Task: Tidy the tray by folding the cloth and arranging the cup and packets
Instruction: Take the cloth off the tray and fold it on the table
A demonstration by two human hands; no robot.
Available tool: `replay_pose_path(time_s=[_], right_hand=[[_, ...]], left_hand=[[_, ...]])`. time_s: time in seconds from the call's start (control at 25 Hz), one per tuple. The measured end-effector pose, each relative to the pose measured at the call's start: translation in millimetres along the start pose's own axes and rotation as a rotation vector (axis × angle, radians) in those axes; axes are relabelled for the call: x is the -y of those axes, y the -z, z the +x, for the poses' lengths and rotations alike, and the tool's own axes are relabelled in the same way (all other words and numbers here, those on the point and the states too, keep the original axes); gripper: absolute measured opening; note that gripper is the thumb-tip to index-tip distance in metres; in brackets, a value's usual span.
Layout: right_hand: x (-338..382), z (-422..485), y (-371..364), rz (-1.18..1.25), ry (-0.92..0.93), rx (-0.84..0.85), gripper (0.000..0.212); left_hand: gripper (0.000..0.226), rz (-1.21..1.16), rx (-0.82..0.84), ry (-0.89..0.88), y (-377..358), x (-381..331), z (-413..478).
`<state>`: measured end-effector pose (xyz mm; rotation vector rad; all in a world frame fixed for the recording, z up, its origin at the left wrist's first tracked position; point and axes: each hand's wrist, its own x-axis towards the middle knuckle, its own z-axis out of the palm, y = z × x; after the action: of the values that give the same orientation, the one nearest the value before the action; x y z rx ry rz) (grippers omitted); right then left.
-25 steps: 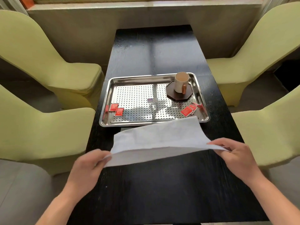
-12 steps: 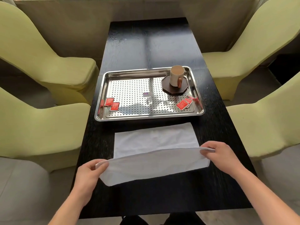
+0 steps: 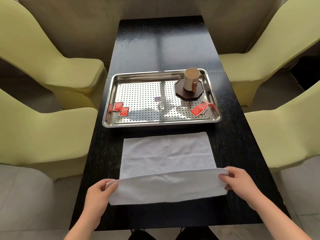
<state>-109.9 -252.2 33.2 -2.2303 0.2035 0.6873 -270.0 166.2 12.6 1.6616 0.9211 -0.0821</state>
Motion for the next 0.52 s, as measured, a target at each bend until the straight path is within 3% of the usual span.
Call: replay_pose_path(time_s=[0.16,0.24,0.4,0.52], right_hand=[[-11.7,21.2,-6.2,-0.141,-0.14,0.156,0.006],[-13.3,32.3,-5.8,-0.226,-0.182,0.188,0.011],[7.6,71.0,-13.3,-0.195,-0.14,-0.056,0.038],[30.2,113.6,-26.5,-0.229,-0.143,-0.185,0.06]], left_hand=[[0.016,0.156,0.144,0.07,-13.3,8.2,13.7],[0.017,0.189,0.163,0.149,-20.6,13.7,21.7],[0.021,0.358,-0.035,0.106,-41.6,8.0,59.1],[0.046,0.589,-0.148,0.002,-61.1,-10.6,99.1]])
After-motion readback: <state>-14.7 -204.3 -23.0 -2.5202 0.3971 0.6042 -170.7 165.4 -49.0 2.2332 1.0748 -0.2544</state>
